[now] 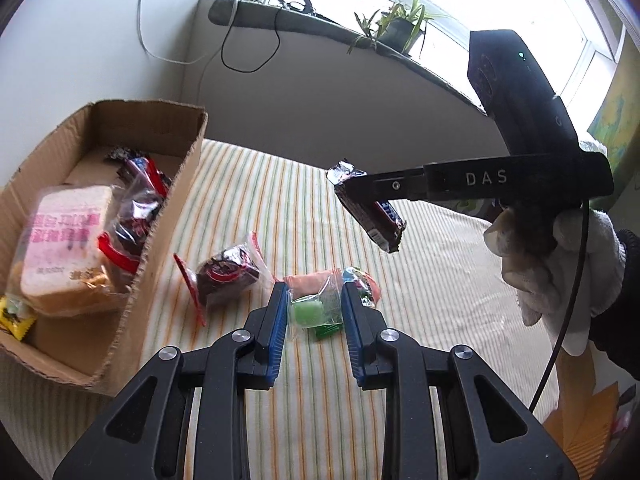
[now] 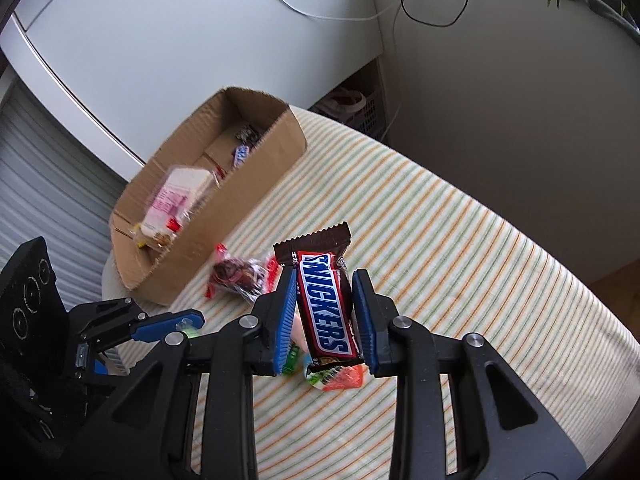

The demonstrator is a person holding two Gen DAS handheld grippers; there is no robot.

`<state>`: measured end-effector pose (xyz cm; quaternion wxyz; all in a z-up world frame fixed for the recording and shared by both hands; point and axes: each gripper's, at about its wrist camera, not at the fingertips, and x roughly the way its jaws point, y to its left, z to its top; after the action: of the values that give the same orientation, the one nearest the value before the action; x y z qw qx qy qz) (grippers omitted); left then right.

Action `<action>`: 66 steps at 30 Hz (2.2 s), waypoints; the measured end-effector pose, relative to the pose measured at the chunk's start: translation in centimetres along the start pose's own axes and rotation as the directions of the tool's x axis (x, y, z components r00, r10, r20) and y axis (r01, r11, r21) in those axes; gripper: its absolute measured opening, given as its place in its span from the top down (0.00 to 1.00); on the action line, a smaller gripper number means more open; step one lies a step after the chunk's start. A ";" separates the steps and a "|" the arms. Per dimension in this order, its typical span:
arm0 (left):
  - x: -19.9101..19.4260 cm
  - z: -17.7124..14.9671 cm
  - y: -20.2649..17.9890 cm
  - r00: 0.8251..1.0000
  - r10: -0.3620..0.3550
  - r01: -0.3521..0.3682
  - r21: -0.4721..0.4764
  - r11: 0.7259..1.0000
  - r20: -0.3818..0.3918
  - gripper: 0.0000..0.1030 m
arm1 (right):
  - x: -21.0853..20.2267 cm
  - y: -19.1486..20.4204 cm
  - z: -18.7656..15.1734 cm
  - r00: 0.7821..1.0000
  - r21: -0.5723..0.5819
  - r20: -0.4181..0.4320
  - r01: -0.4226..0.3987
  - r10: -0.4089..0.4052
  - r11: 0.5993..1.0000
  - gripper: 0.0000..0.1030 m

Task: Organize snacks
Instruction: 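Drop the pale green candy into the box with the left tool while the right tool drops the Snickers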

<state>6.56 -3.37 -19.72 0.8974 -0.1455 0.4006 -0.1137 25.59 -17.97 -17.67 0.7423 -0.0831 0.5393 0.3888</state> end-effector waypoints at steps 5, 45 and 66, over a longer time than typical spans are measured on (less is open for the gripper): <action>-1.3 0.9 1.1 1.000 0.005 -0.005 0.004 1.000 0.007 0.76 | -0.2 2.0 1.5 1.000 -0.008 0.012 -0.002 0.002 1.000 0.71; -6.1 4.5 16.1 0.984 0.176 -0.176 -0.080 0.981 -0.006 0.75 | 9.0 13.3 11.7 0.998 -0.041 -0.040 0.050 -0.051 0.998 0.71; -6.7 4.8 16.1 0.984 0.176 -0.174 -0.108 0.979 0.009 0.51 | 7.2 13.4 12.2 0.998 -0.024 0.018 0.053 -0.052 0.998 0.47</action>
<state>7.16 14.65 -17.73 0.8986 -0.1587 0.4089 -0.0113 26.48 1.34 -15.00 0.7558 -0.1029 0.5259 0.3764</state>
